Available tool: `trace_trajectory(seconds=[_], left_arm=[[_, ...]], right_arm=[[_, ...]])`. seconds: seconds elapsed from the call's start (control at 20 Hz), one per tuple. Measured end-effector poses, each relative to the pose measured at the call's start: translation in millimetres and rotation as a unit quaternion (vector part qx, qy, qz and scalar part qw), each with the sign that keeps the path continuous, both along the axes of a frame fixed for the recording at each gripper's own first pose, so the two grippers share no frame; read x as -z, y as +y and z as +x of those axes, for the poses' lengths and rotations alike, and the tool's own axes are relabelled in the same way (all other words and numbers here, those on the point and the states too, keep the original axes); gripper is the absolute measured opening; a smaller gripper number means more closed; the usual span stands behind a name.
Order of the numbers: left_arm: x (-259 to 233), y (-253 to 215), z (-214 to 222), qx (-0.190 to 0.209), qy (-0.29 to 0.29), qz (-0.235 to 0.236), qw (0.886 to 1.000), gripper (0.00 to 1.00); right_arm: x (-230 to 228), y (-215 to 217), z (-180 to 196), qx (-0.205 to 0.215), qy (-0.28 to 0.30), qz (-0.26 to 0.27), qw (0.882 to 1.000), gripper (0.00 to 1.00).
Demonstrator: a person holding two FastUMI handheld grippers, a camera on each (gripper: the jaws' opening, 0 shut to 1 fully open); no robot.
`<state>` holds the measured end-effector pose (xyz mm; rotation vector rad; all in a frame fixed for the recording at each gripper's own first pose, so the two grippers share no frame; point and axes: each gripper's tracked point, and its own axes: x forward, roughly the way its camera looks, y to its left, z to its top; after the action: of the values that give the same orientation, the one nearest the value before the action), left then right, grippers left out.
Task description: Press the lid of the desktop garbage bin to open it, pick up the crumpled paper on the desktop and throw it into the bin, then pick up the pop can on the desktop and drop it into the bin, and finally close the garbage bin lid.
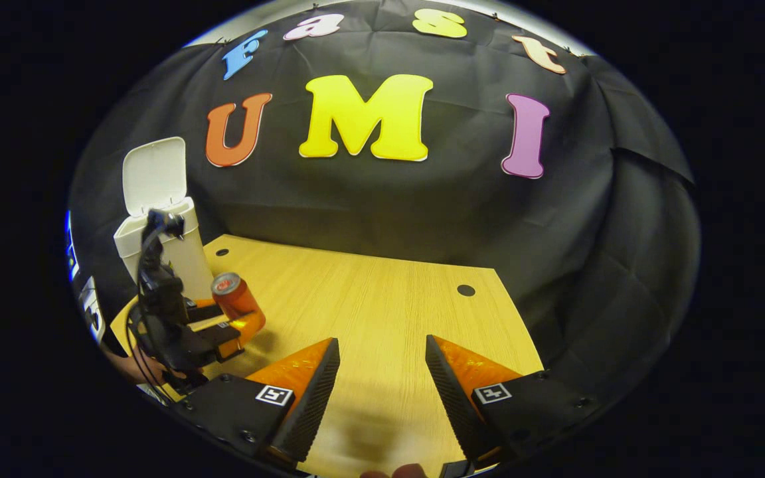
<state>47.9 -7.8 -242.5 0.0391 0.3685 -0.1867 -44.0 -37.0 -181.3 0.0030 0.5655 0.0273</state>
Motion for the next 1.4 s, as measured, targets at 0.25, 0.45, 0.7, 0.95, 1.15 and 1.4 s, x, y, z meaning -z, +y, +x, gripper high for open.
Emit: trace_trajectory(seconds=[0.25, 0.45, 0.7, 0.95, 1.15, 1.4], left_arm=[[-80.8, 9.9, 24.1, -0.01, -0.063, -0.001, 0.998, 0.86], [-133.3, 33.9, 38.9, -0.036, -0.097, 0.0, 0.995, 0.86], [-171.5, 85.1, 53.7, -0.086, -0.126, 0.017, 0.988, 0.86], [-177.7, 152.2, 53.7, -0.151, -0.116, 0.032, 0.981, 0.86], [-174.6, 195.9, 41.9, -0.199, -0.101, 0.038, 0.974, 0.86], [-160.8, 243.6, 25.5, -0.257, -0.07, 0.043, 0.963, 0.86]], right_arm=[[-24.9, 7.0, 3.6, -0.009, -0.031, 0.005, 0.999, 0.83], [-37.7, 12.5, 13.0, -0.011, -0.05, 0.015, 0.999, 0.83], [-39.6, 26.2, 26.3, -0.026, -0.054, 0.029, 0.998, 0.83], [-39.8, 56.0, 40.4, -0.06, -0.057, 0.037, 0.996, 0.83], [-34.3, 86.5, 45.3, -0.09, -0.049, 0.045, 0.994, 0.83], [-35.1, 119.9, 46.2, -0.124, -0.048, 0.053, 0.99, 0.83]])
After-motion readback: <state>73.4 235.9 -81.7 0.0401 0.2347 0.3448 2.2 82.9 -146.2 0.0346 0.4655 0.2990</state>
